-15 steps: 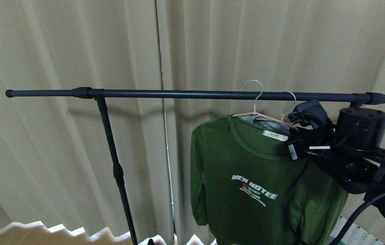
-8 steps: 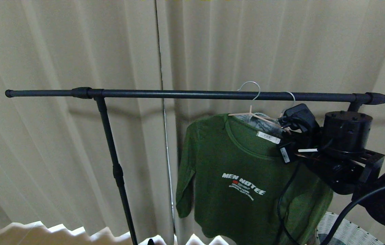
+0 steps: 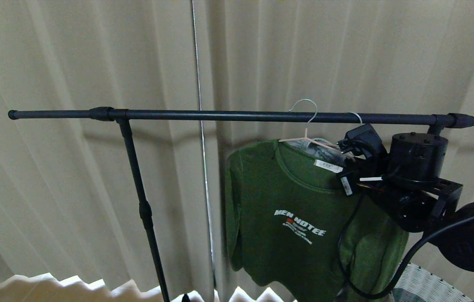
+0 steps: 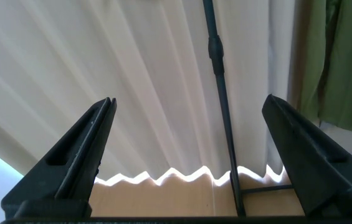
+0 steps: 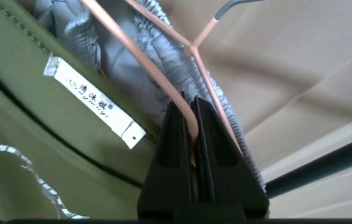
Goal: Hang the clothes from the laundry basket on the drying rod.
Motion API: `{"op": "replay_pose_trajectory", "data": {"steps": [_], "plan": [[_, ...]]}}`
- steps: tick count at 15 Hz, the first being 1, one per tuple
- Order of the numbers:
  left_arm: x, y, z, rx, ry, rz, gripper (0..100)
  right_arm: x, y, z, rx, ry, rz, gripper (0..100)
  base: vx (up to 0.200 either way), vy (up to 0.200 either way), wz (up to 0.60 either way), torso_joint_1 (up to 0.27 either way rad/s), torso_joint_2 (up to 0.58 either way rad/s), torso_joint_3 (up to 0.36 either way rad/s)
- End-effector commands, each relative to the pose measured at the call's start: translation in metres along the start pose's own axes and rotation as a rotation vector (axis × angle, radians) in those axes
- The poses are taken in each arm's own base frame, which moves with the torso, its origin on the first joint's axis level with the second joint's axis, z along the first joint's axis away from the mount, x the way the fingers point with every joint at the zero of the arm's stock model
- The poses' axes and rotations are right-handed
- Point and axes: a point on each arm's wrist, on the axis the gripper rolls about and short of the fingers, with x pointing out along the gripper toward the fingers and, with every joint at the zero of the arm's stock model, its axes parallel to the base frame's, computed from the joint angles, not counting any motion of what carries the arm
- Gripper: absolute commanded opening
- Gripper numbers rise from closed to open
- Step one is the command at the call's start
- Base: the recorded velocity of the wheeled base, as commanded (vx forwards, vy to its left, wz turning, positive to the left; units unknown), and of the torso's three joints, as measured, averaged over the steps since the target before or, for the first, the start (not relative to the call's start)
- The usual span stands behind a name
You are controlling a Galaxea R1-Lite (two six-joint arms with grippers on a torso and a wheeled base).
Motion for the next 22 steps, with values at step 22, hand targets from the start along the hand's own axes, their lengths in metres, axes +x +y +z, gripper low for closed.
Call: {"op": "replay_pose_trajectory", "data": {"steps": [22], "plan": [[0.000,0.000,0.000,0.000,0.003,-0.004,100,-0.007,-0.007,0.005,0.008,0.027,-0.120,0,0.000,0.000,0.00,0.000,0.00,0.000]]}}
